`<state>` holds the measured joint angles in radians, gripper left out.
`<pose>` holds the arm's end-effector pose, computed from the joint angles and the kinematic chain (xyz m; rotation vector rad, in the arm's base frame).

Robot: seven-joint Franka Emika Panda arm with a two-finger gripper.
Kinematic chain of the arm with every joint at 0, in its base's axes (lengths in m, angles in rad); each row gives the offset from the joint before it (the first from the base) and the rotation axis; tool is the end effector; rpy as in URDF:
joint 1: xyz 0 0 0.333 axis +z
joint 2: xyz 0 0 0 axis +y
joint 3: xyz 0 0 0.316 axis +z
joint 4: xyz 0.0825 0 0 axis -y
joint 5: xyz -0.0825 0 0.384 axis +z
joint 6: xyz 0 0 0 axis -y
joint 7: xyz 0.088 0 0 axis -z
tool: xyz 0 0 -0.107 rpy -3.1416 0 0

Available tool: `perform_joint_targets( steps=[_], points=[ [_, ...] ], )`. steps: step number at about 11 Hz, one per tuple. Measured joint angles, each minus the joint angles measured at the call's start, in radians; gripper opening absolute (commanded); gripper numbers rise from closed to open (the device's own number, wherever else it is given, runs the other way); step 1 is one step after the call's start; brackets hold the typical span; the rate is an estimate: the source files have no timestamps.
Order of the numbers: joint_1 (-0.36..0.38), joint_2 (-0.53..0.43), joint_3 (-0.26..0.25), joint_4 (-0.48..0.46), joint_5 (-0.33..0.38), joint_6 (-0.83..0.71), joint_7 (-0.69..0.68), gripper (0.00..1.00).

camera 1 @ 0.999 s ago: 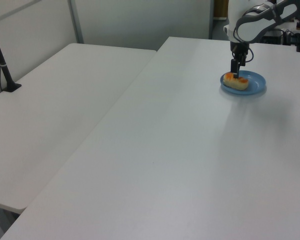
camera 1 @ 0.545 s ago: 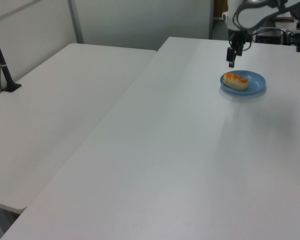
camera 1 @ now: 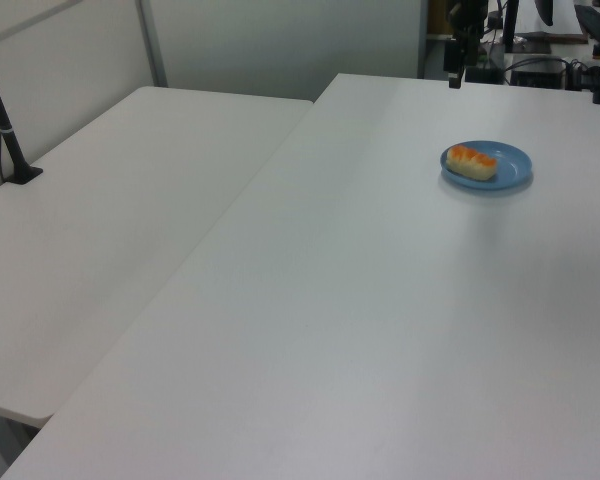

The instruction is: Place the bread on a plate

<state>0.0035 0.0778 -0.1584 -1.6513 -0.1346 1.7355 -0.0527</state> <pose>0.5792 -0.0997 0.5576 2.9941 -0.1199 -0.0117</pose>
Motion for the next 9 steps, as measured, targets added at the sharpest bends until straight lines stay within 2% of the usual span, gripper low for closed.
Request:
perform_joint_targets(
  steps=[1, 4, 9],
  points=[
    [0.010, -0.009, 0.020, 0.009, 0.000, -0.025, 0.002, 1.00],
    [0.066, -0.029, 0.038, 0.012, 0.029, -0.050, 0.042, 1.00],
    [0.067, -0.029, 0.045, 0.012, 0.047, -0.050, 0.043, 1.00]
  ],
)
